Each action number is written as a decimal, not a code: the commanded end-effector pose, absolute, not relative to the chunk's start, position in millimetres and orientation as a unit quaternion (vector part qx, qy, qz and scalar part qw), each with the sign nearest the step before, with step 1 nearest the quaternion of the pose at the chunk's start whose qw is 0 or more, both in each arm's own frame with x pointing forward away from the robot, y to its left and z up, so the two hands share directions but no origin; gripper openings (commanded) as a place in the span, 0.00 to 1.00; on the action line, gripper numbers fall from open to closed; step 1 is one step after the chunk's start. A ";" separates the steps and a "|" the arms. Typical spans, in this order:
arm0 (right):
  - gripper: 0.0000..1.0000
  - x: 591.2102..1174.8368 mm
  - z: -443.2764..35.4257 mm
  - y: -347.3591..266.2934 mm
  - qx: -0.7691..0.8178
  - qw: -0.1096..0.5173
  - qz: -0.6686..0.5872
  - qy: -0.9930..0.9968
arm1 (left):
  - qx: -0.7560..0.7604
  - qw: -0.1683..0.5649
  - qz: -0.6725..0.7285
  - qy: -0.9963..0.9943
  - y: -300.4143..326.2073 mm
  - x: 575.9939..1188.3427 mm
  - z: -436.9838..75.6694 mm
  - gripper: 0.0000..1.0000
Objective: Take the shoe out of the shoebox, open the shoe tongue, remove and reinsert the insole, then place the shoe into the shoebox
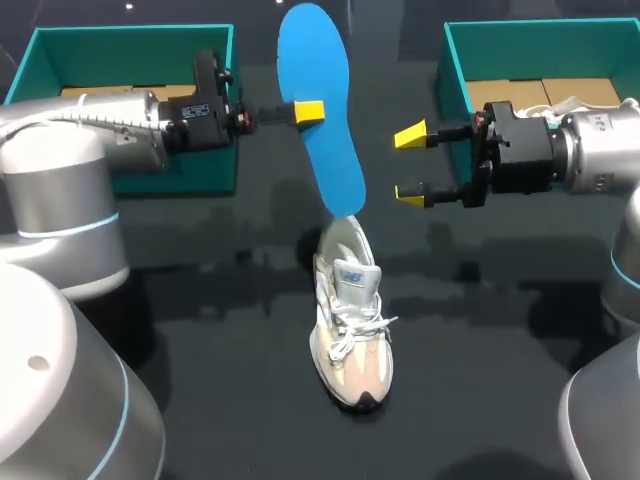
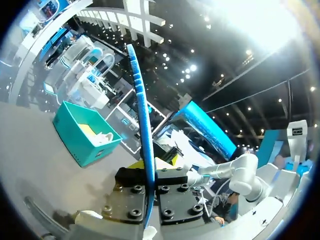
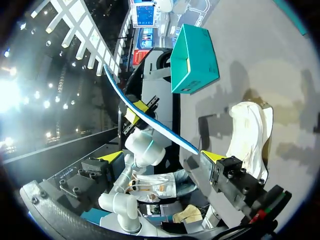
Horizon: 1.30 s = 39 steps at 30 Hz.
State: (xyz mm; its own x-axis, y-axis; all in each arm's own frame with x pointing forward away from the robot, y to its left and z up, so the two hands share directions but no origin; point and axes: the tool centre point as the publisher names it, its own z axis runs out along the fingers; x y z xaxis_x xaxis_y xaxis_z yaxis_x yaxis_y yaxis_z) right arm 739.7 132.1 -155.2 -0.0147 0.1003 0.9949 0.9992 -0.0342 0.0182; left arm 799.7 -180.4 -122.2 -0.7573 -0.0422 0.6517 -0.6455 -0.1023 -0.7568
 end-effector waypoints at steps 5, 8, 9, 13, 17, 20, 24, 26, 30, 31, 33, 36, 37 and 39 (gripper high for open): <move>1.00 740.7 -154.8 134.1 -0.530 0.461 -0.486 -0.520 | 0.152 0.088 0.721 -0.670 -179.9 804.1 -117.2 0.00; 1.00 740.7 -154.8 134.1 -0.530 0.461 -0.486 -0.520 | 0.152 0.088 0.721 -0.670 -179.9 804.1 -117.2 0.00; 1.00 740.7 -154.8 134.1 -0.530 0.461 -0.486 -0.520 | 0.152 0.088 0.721 -0.670 -179.9 804.1 -117.2 0.00; 1.00 740.7 -154.8 134.1 -0.530 0.461 -0.486 -0.520 | 0.152 0.088 0.721 -0.670 -179.9 804.1 -117.2 0.00; 1.00 740.7 -154.8 134.1 -0.530 0.461 -0.486 -0.520 | 0.139 0.090 0.727 -0.666 -180.9 804.4 -115.6 0.00; 1.00 740.7 -154.8 134.1 -0.530 0.461 -0.486 -0.520 | 0.085 0.050 0.721 -0.686 -183.5 804.7 -114.8 0.00; 1.00 740.7 -154.8 134.1 -0.530 0.461 -0.486 -0.520 | -0.001 -0.019 0.701 -0.712 -181.9 800.9 -114.3 0.00; 1.00 740.7 -154.8 134.1 -0.530 0.461 -0.486 -0.520 | -0.046 -0.066 0.683 -0.726 -179.7 799.5 -113.6 0.00; 1.00 740.7 -154.8 134.1 -0.530 0.461 -0.486 -0.520 | -0.128 -0.150 0.652 -0.732 -177.0 793.3 -112.1 0.00; 1.00 740.7 -154.8 134.1 -0.530 0.461 -0.486 -0.520 | -0.141 -0.166 0.649 -0.729 -175.9 791.4 -111.3 0.00; 1.00 740.7 -154.8 134.1 -0.530 0.461 -0.486 -0.520 | -0.178 -0.214 0.635 -0.721 -174.3 786.0 -111.2 0.00; 1.00 740.7 -154.8 134.1 -0.530 0.461 -0.486 -0.520 | -0.215 -0.256 0.622 -0.708 -171.5 778.4 -111.7 0.00; 1.00 740.7 -154.8 134.1 -0.530 0.461 -0.486 -0.520 | -0.223 -0.268 0.616 -0.707 -171.0 776.8 -112.6 0.00; 1.00 740.7 -154.8 134.1 -0.530 0.461 -0.486 -0.520 | -0.243 -0.295 0.614 -0.691 -170.0 776.3 -112.5 0.00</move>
State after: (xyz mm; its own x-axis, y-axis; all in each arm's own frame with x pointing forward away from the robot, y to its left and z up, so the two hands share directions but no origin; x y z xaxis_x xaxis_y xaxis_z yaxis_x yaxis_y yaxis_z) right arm 741.0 132.5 -154.7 -0.0151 0.1002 0.9949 0.9993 -0.0320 0.0184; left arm 785.7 -175.1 -112.2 -0.9419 -0.0129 -0.3357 0.3334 0.0869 -0.9388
